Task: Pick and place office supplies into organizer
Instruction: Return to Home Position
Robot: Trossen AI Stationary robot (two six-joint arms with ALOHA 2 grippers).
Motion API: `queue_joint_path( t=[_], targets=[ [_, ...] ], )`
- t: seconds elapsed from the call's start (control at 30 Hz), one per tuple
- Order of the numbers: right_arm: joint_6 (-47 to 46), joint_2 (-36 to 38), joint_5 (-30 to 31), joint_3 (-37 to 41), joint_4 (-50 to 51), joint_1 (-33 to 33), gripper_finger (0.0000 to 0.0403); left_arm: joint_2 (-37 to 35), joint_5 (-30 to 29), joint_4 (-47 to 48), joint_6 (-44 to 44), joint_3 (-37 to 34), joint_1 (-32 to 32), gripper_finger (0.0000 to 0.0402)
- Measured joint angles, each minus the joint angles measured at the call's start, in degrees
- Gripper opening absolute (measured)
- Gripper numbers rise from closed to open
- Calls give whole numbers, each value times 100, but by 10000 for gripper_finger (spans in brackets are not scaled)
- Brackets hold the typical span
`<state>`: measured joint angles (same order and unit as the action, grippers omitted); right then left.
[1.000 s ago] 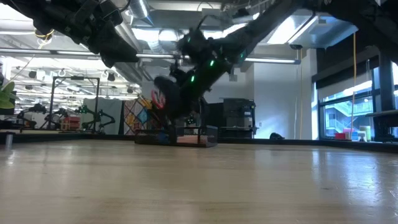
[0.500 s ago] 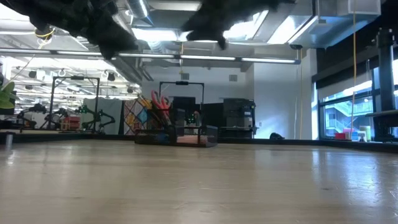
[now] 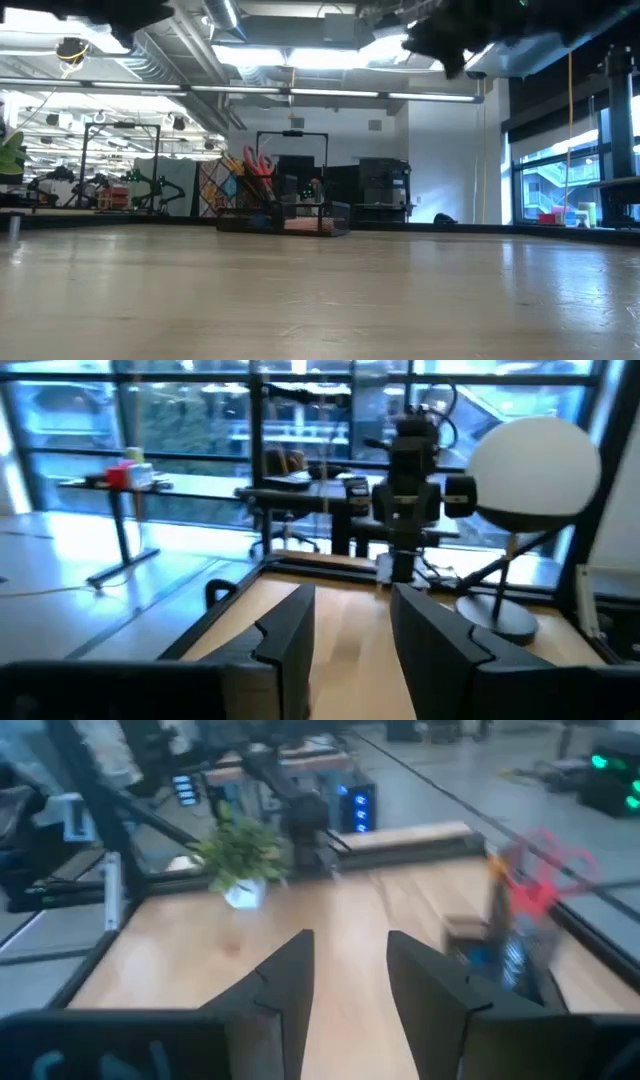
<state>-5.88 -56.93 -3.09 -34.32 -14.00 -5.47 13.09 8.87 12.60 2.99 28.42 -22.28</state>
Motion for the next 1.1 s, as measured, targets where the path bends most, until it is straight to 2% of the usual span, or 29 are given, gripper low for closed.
queue_joint_path(
  t=[0.1, 0.3, 0.53, 0.77, 1.1],
  targets=[
    [-301, 511, 95, 515, -129, -49, 132, -424, -130, 24, 195, -267, 0, 127],
    [-135, 1266, 55, 1388, -920, -49, 132, -1306, -550, -81, 523, -987, 2, 127],
    [-282, 1947, -1, 2354, -1664, -60, 132, -1248, -1059, -203, 662, -1367, 0, 127],
    [-304, 2362, -4, 3360, -3161, -60, 132, -1306, -1108, -538, 698, -1745, 0, 127],
    [-109, 2487, -61, 3367, -3029, -60, 132, -1306, -1350, -1153, 983, -2423, 0, 127]
  ],
)
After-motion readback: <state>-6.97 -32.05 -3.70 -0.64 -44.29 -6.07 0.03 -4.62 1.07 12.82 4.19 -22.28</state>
